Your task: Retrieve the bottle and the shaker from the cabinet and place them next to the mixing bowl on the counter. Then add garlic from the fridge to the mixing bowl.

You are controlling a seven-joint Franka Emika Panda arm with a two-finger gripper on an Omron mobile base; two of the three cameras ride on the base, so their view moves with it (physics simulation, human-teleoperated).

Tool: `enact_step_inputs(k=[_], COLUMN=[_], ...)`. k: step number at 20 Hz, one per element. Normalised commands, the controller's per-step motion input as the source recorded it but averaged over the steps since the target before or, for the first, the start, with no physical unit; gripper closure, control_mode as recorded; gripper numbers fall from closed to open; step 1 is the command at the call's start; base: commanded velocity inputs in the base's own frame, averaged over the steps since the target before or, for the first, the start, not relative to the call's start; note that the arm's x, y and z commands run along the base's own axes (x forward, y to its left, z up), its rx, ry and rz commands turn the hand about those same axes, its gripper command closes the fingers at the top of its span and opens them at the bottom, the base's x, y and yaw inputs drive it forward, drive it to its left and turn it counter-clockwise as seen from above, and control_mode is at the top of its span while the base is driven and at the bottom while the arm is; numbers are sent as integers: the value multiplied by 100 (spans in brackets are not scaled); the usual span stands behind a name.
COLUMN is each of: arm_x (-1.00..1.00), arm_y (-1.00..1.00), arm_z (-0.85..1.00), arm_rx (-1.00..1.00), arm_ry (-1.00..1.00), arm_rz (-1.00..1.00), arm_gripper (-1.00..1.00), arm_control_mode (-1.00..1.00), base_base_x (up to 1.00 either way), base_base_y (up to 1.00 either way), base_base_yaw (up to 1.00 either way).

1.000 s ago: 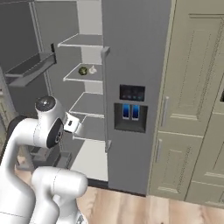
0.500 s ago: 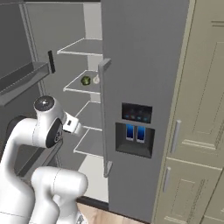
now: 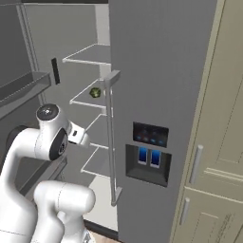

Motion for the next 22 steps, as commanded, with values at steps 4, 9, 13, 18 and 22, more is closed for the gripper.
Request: enact_step_inputs(k=[4,9,13,18,22], arm_x=[0,0,13,30,19], arm_y=[0,0,0,0,12], arm_z=[0,0,0,0,10], arm_rx=[0,0,0,-7,-12], arm_ry=[0,0,0,0,-1], arm_rz=[0,0,3,3,-6], arm_gripper=[-100,-100,-100,-100,-100], arm_control_mode=[100,100,-100,-100,-100], base_base_x=[35,30,36,0,0], base_base_y=[0,0,0,0,0], base_base_yaw=[17,9,12,0,0])
